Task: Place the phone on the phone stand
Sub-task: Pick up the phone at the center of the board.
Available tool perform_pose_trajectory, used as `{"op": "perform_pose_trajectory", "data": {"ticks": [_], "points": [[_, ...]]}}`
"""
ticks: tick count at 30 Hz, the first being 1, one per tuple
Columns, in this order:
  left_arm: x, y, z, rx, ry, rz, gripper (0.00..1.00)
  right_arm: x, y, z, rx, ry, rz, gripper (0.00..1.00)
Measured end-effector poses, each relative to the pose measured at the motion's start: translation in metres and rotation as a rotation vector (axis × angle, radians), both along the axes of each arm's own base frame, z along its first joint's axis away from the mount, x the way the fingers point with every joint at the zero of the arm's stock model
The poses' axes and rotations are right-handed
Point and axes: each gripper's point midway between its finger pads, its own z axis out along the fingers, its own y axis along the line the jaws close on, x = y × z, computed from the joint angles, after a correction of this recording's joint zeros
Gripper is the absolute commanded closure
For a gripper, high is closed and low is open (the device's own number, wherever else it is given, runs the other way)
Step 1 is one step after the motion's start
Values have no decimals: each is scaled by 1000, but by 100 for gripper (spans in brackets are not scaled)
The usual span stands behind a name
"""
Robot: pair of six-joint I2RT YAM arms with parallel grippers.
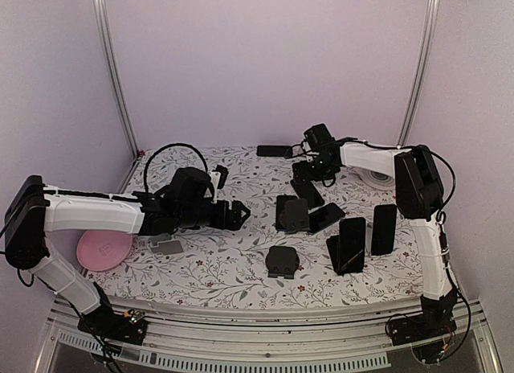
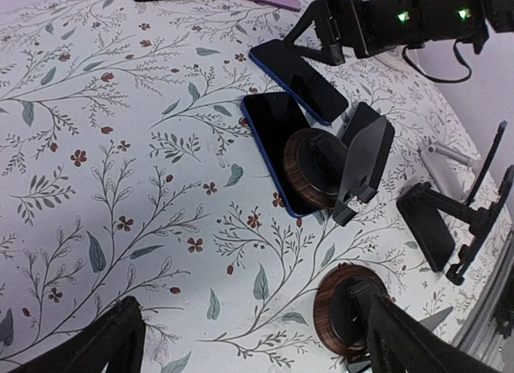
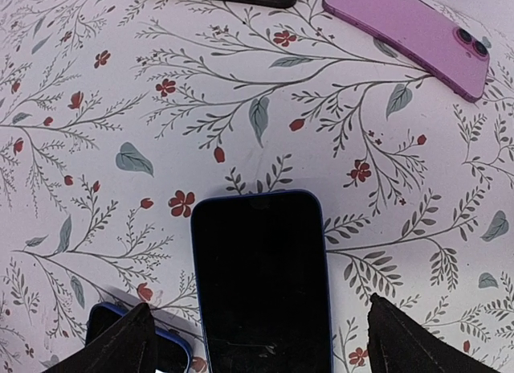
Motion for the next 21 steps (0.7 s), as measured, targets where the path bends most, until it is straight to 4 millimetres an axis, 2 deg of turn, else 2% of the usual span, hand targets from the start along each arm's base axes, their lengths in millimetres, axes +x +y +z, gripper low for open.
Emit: {"op": "perform_pose_trajectory", "data": {"ticks": [8,11,15,21], "points": [[0,0,0,-2,1,2,3,-6,7,-6,-2,22,75,6],[0,0,0,-2,2,2,3,-8,5,-21,-30,44,90,6],[0,0,0,-2,2,2,3,-14,2,-50,-73,95,112,7],[0,0,0,-4,4,3,3,-13,-5,-56,-83,95,114,13]]}}
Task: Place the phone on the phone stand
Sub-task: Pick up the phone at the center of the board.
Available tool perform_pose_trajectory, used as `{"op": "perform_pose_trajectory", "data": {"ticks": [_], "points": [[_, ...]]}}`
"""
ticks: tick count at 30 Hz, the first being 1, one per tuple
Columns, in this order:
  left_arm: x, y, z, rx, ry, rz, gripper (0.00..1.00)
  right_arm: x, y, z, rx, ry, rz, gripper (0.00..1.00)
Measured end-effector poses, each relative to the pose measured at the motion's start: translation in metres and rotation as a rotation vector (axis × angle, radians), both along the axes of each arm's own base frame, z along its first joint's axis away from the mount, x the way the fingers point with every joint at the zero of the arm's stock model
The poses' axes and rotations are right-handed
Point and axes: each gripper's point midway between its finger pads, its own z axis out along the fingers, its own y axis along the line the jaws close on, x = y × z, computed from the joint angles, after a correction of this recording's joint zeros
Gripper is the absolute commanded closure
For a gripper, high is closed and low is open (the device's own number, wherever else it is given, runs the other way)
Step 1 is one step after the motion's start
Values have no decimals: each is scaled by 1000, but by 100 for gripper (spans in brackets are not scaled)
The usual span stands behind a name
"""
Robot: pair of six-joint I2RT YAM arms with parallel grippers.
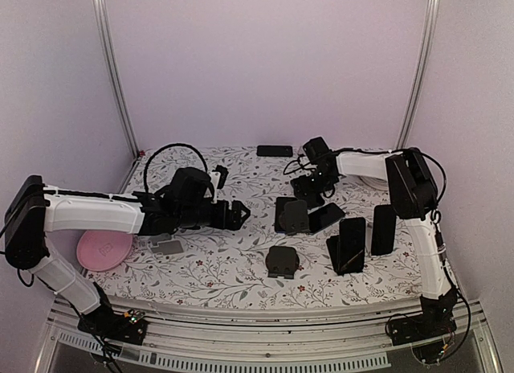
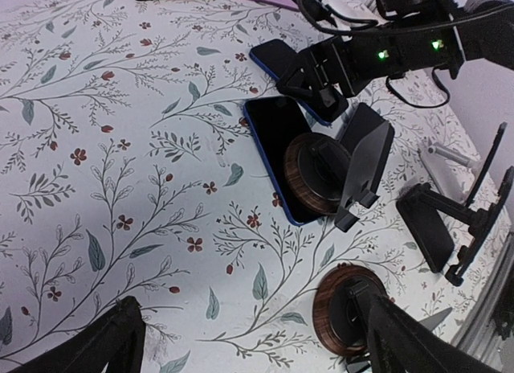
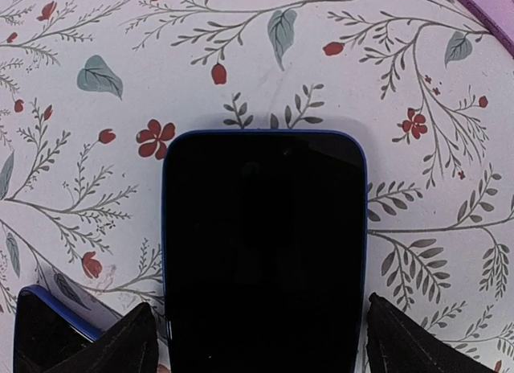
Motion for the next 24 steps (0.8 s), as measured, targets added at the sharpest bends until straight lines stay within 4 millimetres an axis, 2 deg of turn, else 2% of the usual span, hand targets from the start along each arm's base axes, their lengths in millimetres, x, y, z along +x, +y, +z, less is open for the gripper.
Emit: {"op": "perform_pose_trajectory", "data": {"ticks": [5,11,19,24], "points": [[-1,1,-2,4,4,1,3,-5,-9,1,12,-16,-14,21],[-2,2,-6,8,10,-2,3,-14,-28,1,13,3,-48,22],[-3,0,-4,-5,13,-11,3,-16,-25,1,25,10,-44,24],[-4,-2,-4,-9,14,-16,3,-16,-21,2,35,16,-38,39]]}}
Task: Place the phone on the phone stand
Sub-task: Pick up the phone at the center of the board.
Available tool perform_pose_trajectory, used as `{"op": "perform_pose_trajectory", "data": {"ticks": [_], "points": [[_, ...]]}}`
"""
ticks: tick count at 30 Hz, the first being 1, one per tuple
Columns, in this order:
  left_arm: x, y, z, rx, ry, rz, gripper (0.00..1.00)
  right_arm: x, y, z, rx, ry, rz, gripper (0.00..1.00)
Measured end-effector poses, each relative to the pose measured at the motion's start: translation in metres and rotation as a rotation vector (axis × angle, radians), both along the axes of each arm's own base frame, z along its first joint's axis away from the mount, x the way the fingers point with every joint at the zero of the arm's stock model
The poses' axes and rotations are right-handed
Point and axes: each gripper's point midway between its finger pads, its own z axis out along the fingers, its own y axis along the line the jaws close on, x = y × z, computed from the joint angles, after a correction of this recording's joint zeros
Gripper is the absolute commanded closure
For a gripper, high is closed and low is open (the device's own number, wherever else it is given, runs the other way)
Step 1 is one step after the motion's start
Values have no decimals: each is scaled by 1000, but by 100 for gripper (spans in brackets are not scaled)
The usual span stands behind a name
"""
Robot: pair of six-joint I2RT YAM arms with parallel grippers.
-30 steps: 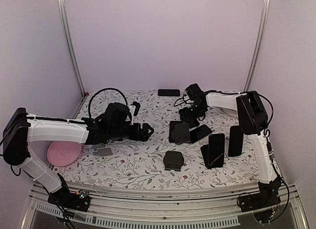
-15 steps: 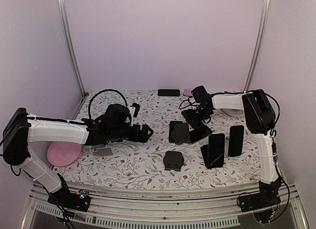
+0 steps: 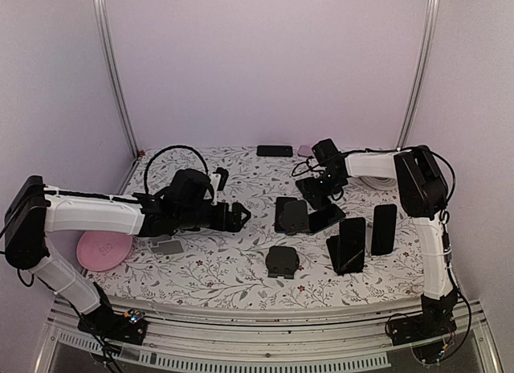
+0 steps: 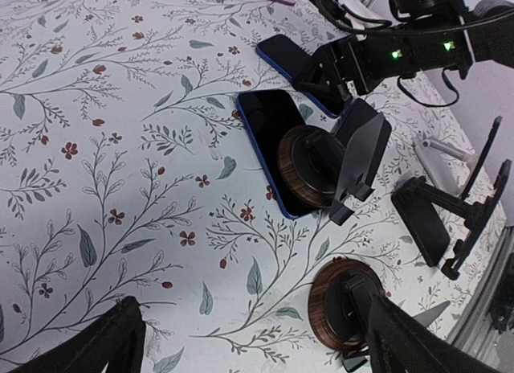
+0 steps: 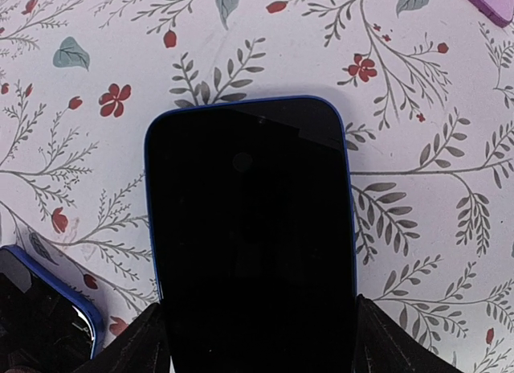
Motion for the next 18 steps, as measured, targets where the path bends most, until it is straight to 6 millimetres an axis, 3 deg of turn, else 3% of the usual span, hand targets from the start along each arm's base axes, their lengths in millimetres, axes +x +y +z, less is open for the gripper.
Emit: {"op": "perform_pose_trajectory", "data": {"ticks": [6,18], "points": [[0,-3,3,-17,-2,-9,3,0,4,0,13,0,-2,49],[1,-4,3,-31,4,-13,3,-6,16,2,30,3,16,50]]}}
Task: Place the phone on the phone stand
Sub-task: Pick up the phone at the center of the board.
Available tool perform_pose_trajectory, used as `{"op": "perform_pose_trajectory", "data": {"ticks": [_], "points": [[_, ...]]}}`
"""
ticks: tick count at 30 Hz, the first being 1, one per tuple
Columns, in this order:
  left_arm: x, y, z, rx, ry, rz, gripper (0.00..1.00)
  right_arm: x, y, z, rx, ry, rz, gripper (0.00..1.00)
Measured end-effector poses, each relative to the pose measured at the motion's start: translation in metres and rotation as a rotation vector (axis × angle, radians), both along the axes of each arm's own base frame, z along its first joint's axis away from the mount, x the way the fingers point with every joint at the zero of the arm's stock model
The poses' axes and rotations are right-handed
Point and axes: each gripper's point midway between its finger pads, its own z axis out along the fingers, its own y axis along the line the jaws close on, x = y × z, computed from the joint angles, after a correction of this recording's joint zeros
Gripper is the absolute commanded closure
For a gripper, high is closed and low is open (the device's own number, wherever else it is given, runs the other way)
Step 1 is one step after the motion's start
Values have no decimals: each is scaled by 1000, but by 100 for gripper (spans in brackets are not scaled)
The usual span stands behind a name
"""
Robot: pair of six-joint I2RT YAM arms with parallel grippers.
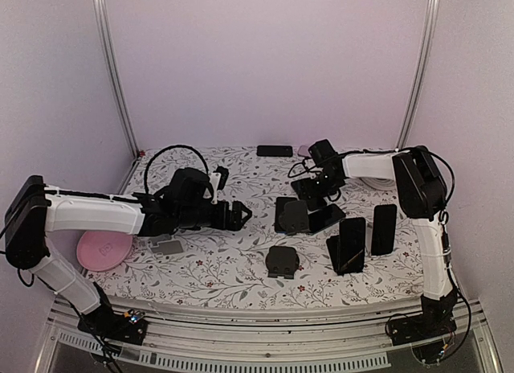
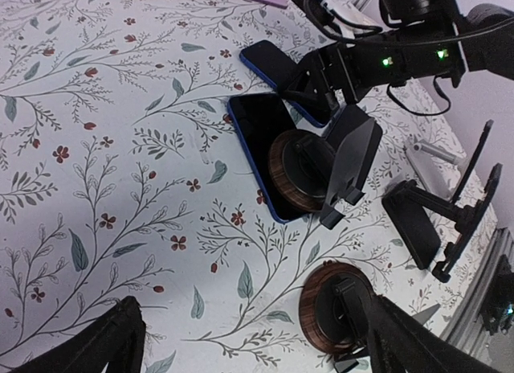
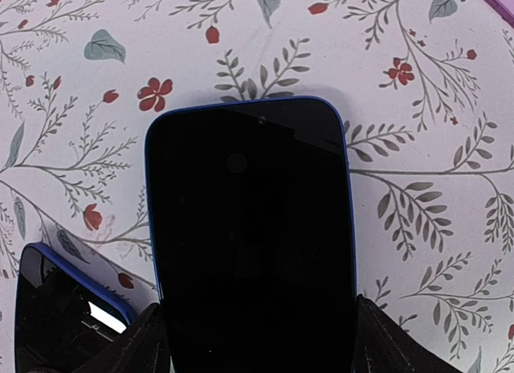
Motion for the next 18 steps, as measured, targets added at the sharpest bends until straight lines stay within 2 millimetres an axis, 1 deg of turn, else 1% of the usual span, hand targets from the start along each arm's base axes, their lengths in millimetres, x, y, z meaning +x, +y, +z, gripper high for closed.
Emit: {"op": "perform_pose_trajectory", "data": {"ticks": [6,12,18], "points": [[2,0,-1,-8,6,7,3,-9,17,3,35,14,26,50],[4,1,1,-20,1,15,3,-16,28,7,62,24,39,50],[5,5,-4,-32,12,27,3,-20,36,22,91,6,48,50]]}}
